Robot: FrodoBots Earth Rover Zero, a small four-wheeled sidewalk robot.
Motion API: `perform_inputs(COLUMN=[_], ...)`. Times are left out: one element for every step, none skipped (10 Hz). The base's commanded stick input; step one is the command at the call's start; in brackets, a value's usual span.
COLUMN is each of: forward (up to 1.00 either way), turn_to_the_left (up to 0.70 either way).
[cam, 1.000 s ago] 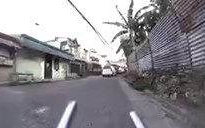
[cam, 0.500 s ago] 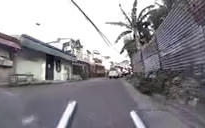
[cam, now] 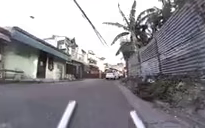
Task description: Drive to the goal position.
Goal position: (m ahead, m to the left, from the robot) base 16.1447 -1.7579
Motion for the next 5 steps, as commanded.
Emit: perform_inputs(forward=[0.85, 0.85, 0.85, 0.85, 0.85], turn_to_the_left=[-0.34, -0.34, -0.20, 0.00, 0.00])
